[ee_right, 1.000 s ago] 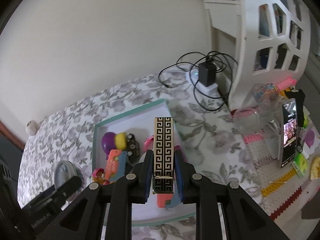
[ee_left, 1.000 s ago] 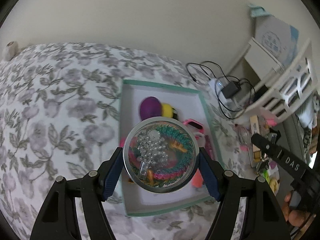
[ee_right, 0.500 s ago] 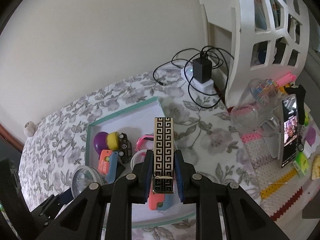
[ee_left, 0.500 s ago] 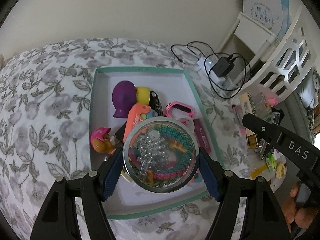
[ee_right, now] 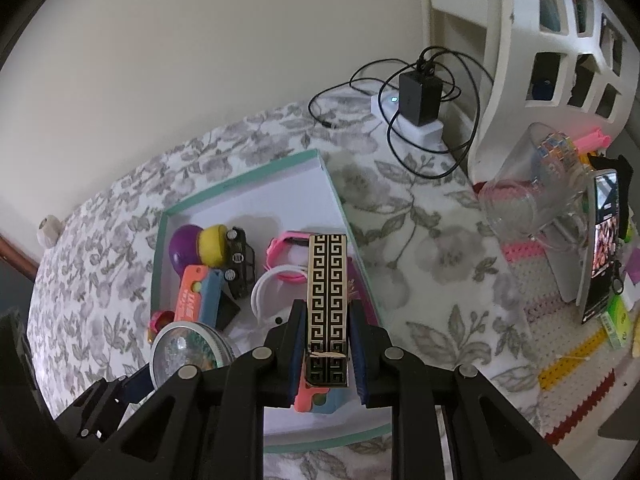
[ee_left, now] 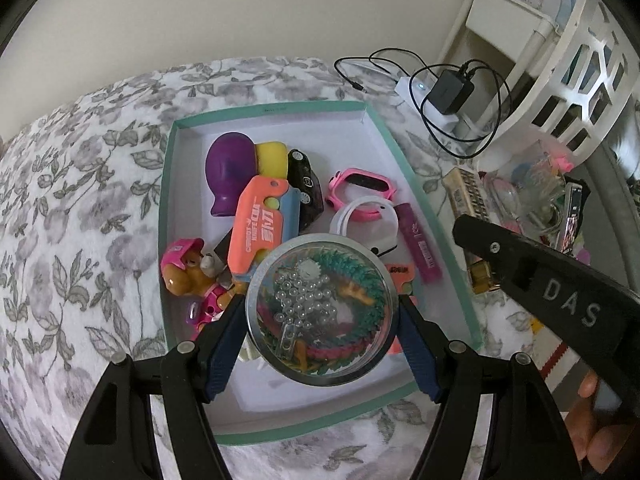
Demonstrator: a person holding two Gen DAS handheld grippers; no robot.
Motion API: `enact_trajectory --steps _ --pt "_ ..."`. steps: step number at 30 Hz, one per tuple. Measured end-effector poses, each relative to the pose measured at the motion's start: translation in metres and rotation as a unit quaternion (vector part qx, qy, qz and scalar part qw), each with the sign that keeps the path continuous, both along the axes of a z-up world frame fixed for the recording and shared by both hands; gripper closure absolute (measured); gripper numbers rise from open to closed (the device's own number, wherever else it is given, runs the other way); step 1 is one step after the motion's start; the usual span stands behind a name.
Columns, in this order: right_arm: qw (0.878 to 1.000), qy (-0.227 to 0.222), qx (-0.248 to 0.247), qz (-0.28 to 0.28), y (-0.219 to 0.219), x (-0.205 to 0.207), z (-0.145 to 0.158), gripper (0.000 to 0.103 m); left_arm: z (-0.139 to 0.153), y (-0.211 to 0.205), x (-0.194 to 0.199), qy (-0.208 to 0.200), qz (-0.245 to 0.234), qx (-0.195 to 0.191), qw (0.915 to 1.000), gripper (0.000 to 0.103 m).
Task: Organize rigid objects
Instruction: 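Carry the bead tin and gold bar with both tools over the tray, then open both tools to drop the tin and gold bar in the tray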
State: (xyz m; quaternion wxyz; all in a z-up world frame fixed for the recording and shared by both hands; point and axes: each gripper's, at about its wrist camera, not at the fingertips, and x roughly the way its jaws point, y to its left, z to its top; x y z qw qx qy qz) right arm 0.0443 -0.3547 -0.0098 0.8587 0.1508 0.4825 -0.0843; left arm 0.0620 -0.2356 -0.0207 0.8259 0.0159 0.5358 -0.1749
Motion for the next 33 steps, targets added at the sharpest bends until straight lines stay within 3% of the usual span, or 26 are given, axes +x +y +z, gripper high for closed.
enact_trajectory --steps 10,26,33 --pt "0.999 0.024 -0.008 0.021 0.014 0.006 -0.014 0.081 -0.003 0.002 0.001 -0.017 0.003 0.046 0.9988 0.029" --pt "0.997 0.054 -0.004 0.050 0.029 0.015 -0.033 0.080 -0.007 -0.002 0.000 -0.029 -0.014 0.065 0.9973 0.029" --pt "0.997 0.062 0.020 0.043 0.025 0.015 -0.043 0.080 -0.010 -0.006 -0.002 -0.038 -0.028 0.082 0.9955 0.028"
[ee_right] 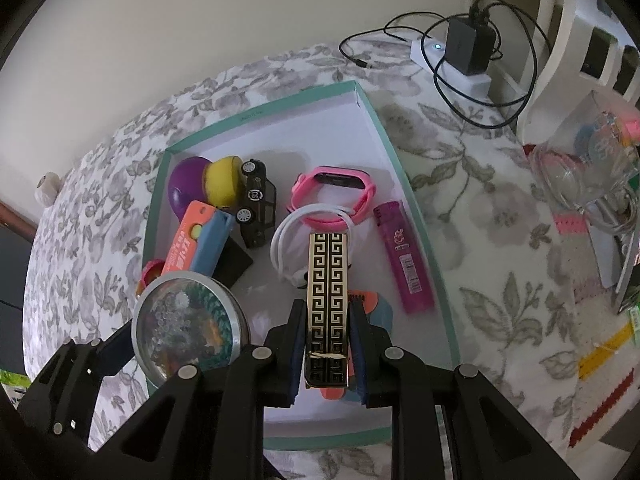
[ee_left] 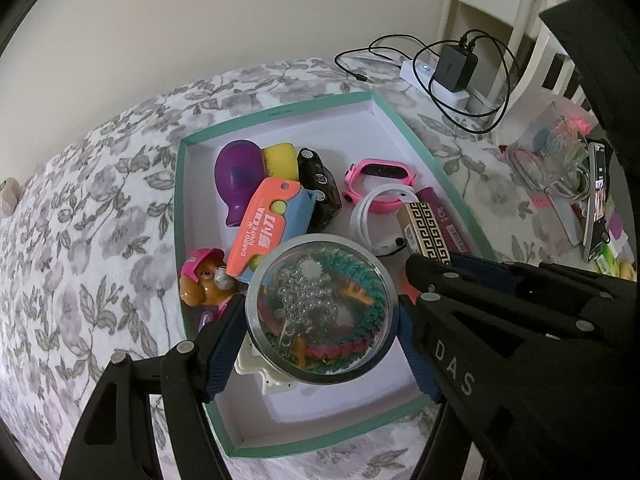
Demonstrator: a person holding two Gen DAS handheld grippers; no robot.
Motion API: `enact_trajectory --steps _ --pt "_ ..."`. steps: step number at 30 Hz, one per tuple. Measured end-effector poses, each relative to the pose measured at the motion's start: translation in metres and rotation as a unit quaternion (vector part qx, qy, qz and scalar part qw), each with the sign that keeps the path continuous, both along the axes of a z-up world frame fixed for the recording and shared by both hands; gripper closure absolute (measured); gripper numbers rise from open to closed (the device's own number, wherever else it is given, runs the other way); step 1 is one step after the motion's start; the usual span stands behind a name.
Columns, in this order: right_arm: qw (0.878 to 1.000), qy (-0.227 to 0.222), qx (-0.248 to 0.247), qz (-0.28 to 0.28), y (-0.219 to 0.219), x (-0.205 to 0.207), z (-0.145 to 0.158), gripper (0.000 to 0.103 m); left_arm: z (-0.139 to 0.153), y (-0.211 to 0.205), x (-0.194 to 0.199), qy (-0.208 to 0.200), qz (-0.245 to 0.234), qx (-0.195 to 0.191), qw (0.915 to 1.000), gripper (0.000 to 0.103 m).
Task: Organize rigid objects
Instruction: 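Open both tools to drop the tin and gold bar in the tray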
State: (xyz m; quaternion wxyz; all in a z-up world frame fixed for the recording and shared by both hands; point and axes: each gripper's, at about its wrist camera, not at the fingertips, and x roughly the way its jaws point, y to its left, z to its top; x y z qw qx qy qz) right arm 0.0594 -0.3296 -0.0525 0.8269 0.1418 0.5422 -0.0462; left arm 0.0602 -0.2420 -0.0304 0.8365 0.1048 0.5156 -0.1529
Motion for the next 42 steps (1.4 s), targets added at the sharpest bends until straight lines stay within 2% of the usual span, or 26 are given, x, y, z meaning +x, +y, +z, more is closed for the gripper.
enact_trajectory --steps 15,18,26,33,42 --pt "1.000 0.003 -0.006 -0.003 0.001 0.001 0.001 0.078 0.000 0.000 -0.001 0.008 -0.010 -0.005 0.9999 0.027" --pt "1.000 -0.003 -0.009 -0.005 -0.002 -0.001 0.007 0.078 0.002 0.001 -0.001 0.012 -0.009 -0.010 0.9998 0.023" --pt "0.999 -0.030 -0.011 -0.010 -0.004 -0.005 0.027 0.078 0.019 0.009 -0.001 0.003 0.002 -0.032 0.9995 0.023" --pt "0.999 -0.046 -0.017 -0.015 -0.005 -0.007 0.039 0.078 0.032 0.026 0.004 0.000 0.036 -0.046 0.9983 0.023" --pt "0.999 -0.042 -0.023 -0.020 -0.005 -0.007 0.037 0.078 0.031 0.055 0.015 0.010 0.091 -0.053 0.9944 0.023"
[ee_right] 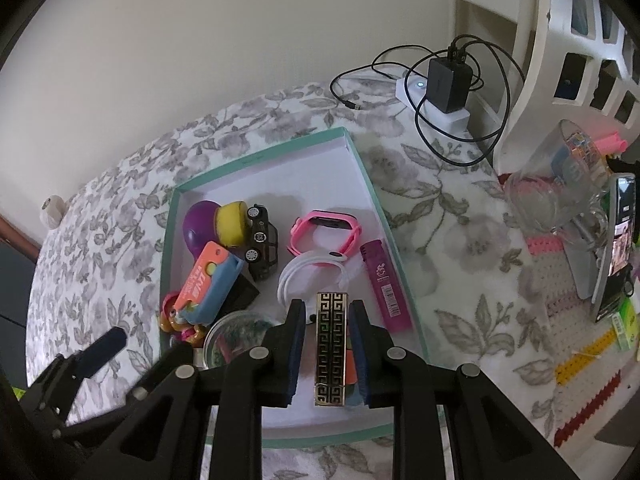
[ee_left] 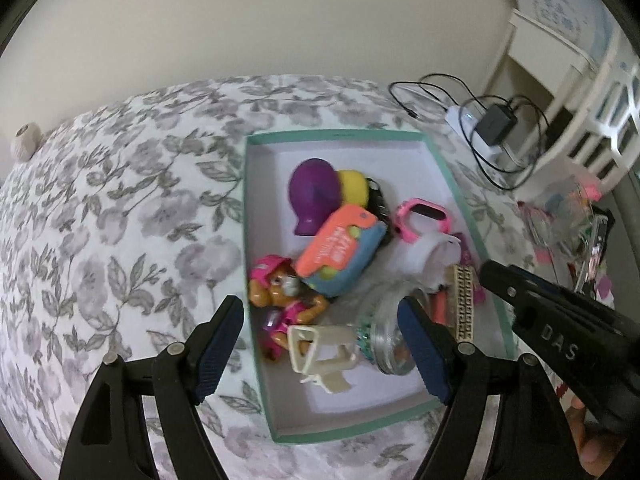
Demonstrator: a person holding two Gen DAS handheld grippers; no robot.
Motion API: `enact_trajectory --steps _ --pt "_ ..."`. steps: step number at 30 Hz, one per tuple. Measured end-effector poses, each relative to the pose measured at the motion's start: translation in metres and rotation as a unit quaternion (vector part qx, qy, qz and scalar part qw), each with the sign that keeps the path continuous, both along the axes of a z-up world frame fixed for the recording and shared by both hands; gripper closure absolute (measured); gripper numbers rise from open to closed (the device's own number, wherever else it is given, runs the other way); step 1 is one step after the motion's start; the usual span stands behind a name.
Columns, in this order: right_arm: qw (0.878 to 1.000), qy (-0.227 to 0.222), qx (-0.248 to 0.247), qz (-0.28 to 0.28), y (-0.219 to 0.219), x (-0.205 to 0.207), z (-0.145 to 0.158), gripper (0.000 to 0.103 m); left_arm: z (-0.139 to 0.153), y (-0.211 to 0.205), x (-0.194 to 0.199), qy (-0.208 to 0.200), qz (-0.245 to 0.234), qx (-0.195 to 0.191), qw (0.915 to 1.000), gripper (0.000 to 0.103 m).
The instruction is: Organize rigid objects
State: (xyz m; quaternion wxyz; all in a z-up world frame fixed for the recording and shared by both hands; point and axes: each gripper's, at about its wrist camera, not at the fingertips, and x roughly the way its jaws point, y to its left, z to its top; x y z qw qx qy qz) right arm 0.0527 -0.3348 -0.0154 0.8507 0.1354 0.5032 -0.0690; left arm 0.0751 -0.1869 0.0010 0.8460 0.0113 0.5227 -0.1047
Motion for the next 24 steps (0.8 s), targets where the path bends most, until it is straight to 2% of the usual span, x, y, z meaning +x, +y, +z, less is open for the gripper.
enact_trajectory --steps 3,7,9,13,21,24 --pt "1.000 0.004 0.001 -0.002 0.000 0.000 -0.002 0.069 0.000 0.014 0.004 0.002 0.033 -0.004 0.9995 0.023" --pt "1.000 0.006 -0.006 0.003 0.003 0.001 -0.003 0.065 -0.003 0.030 0.009 0.005 0.070 0.002 0.9975 0.023" --pt "1.000 0.005 -0.011 0.005 0.006 0.002 -0.003 0.051 -0.008 0.041 0.012 0.014 0.093 0.004 0.9956 0.022" --pt "1.000 0.005 -0.017 0.013 0.010 0.003 -0.003 0.044 -0.017 0.059 0.017 0.030 0.126 0.000 0.9916 0.019" --pt "0.999 0.008 -0.022 0.024 0.016 0.006 -0.006 0.030 -0.031 0.081 0.022 0.047 0.162 -0.007 0.9857 0.010" --pt "0.999 0.006 -0.026 0.028 0.018 0.007 -0.007 0.022 -0.034 0.087 0.023 0.051 0.171 -0.007 0.9839 0.008"
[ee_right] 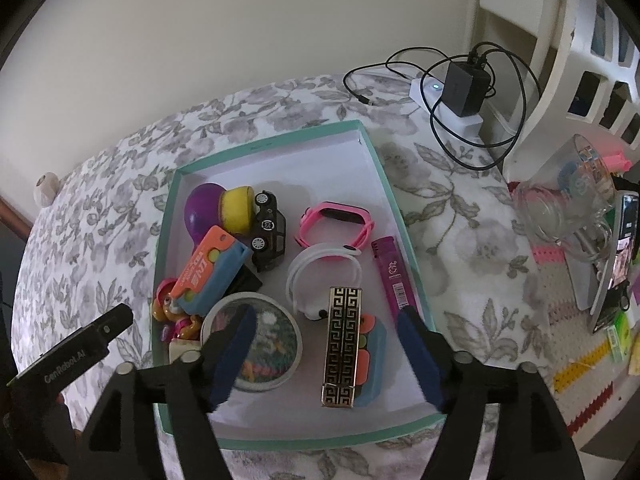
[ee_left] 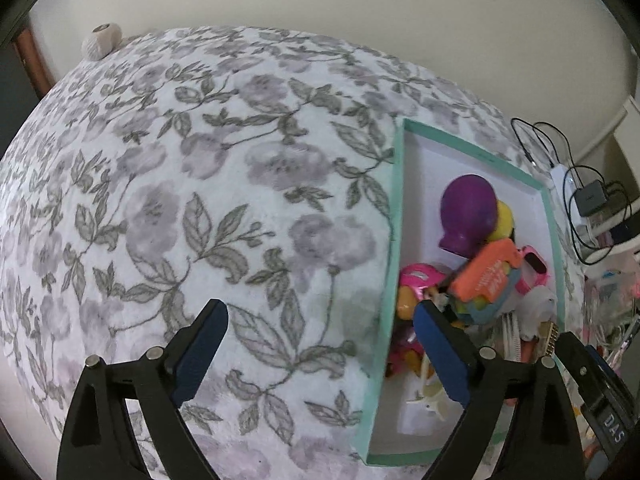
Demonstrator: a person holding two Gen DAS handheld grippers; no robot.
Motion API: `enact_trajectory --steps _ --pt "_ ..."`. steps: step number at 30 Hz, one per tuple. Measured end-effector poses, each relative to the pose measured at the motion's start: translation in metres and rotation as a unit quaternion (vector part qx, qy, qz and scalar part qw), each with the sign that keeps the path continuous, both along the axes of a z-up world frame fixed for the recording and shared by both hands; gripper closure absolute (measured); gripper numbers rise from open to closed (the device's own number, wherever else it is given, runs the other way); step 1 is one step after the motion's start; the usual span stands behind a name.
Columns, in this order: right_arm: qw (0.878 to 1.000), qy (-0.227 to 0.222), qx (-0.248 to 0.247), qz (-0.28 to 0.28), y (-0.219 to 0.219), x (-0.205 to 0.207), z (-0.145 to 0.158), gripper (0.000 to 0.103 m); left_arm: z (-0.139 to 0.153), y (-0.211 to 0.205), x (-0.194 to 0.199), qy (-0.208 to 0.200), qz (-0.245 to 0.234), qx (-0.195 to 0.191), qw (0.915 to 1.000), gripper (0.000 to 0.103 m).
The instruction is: Organize rigid objects
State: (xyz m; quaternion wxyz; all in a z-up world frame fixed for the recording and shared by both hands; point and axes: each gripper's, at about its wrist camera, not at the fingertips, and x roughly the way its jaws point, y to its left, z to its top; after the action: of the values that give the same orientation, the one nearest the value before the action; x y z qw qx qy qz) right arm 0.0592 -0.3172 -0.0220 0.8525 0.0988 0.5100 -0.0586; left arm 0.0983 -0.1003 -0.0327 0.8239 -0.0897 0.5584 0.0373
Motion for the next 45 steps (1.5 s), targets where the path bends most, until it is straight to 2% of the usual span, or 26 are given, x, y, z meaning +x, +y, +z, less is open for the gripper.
enact_trajectory --steps 3,10,12,21,26,36,45 --pt "1.000 -0.002 -0.005 0.003 0.002 0.000 0.000 0.014 -0.003 0.006 -0.001 0.003 0.011 0.000 0.9999 0.006" --pt "1.000 0.001 -0.014 0.008 0.004 0.002 -0.004 0.012 -0.009 0.015 0.001 0.013 0.026 -0.005 0.9996 0.002" --pt "1.000 0.000 -0.019 0.008 0.005 0.002 -0.004 0.000 -0.010 0.016 0.002 0.015 0.025 -0.005 0.9995 0.002" --pt "0.999 -0.009 -0.036 0.012 0.008 0.002 -0.002 0.000 -0.007 0.017 0.003 0.009 0.022 -0.029 0.9993 0.002" --pt "0.999 -0.016 -0.040 0.010 0.008 0.002 0.001 0.000 -0.002 0.015 0.005 0.000 0.015 -0.017 0.9997 0.002" --pt "0.999 -0.028 -0.028 0.006 0.008 -0.002 0.006 0.000 0.019 0.016 0.002 -0.041 0.007 -0.016 0.9990 0.002" --pt "1.000 -0.027 -0.013 0.005 0.016 -0.014 0.013 0.000 0.029 0.028 -0.011 -0.046 0.008 -0.039 0.9981 0.002"
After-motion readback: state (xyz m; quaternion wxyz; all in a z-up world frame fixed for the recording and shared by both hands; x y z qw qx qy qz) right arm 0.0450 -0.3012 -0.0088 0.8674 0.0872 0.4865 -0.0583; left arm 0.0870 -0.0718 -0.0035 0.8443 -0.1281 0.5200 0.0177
